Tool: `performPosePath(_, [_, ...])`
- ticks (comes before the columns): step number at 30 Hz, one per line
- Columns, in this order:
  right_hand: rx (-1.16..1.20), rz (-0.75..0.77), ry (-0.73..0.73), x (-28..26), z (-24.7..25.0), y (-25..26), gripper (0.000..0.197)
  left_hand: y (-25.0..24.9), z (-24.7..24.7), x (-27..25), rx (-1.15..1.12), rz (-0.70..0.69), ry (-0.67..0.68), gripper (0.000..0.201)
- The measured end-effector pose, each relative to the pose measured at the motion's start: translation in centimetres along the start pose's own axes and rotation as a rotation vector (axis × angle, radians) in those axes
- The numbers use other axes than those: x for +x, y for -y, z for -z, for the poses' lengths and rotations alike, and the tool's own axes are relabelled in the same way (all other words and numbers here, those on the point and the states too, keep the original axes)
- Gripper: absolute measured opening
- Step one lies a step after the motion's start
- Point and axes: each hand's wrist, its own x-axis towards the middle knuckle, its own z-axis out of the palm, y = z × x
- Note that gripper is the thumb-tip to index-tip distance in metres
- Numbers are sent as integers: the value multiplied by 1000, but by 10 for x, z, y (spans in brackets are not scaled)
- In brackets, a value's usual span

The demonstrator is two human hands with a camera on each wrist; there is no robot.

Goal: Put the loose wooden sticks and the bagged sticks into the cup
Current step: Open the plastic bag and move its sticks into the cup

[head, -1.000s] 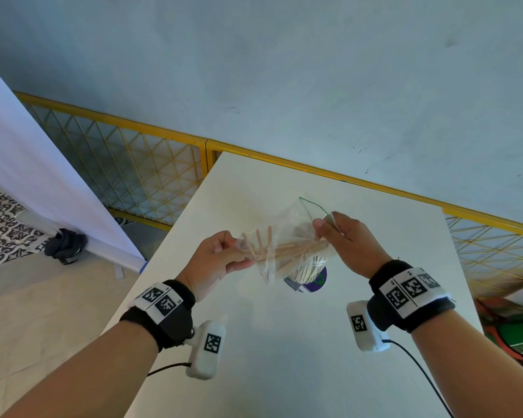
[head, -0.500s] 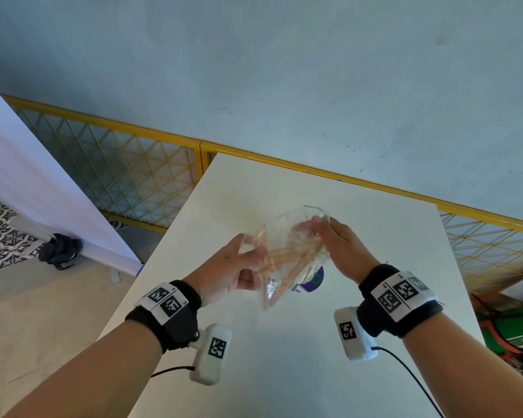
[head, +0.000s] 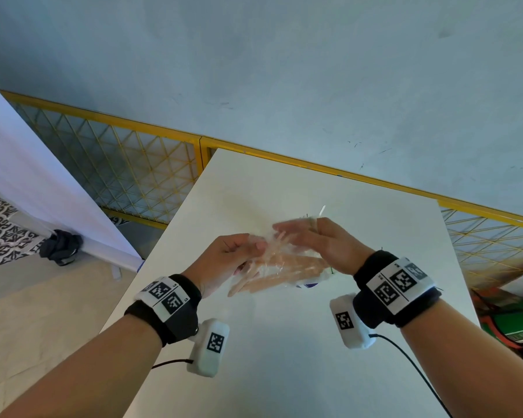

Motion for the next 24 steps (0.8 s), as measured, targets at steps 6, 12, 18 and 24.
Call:
performPosePath(6, [-30,52,-68,-11,12,-9,23,-1,7,0,-124,34,-31,39])
performPosePath(12, [4,37,-84,-13,19,-10,56,0,2,3,-181,77,-74,36])
performPosePath(18, [-22,24,-161,-9,24,-16,25,-1,6,3,-134,19,-156,37])
performPosePath(24, [-201,50,-123,-7,11,-2,41,3,6,7,-158,4,-222,36])
